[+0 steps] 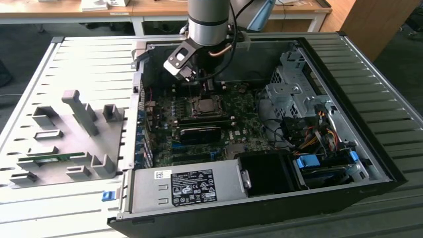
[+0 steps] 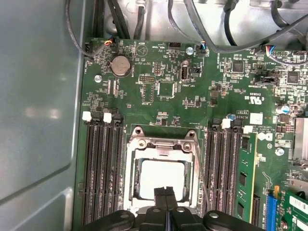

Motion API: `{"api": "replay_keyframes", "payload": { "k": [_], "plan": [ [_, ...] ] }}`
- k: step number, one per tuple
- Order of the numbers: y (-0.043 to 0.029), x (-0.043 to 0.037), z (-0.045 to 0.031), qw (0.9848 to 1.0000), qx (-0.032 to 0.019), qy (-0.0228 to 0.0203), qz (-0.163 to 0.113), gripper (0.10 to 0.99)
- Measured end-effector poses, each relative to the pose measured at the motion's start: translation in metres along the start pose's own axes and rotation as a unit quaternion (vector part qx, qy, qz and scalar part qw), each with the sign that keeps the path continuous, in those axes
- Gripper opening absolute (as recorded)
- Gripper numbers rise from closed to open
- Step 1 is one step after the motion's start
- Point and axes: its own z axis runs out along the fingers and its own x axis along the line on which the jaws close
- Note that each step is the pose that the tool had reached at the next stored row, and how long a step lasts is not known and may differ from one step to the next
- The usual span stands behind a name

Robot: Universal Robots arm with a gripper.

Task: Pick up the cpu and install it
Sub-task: 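Install the first cpu locking lever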

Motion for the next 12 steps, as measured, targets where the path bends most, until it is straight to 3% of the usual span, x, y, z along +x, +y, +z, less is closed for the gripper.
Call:
{"api": "replay_keyframes", "payload": {
  "k": [12],
  "plan": [
    [0.0001,0.0003,-0.0149,1.0000,0.0000,0.0000,0.000,0.122]
  ]
}}
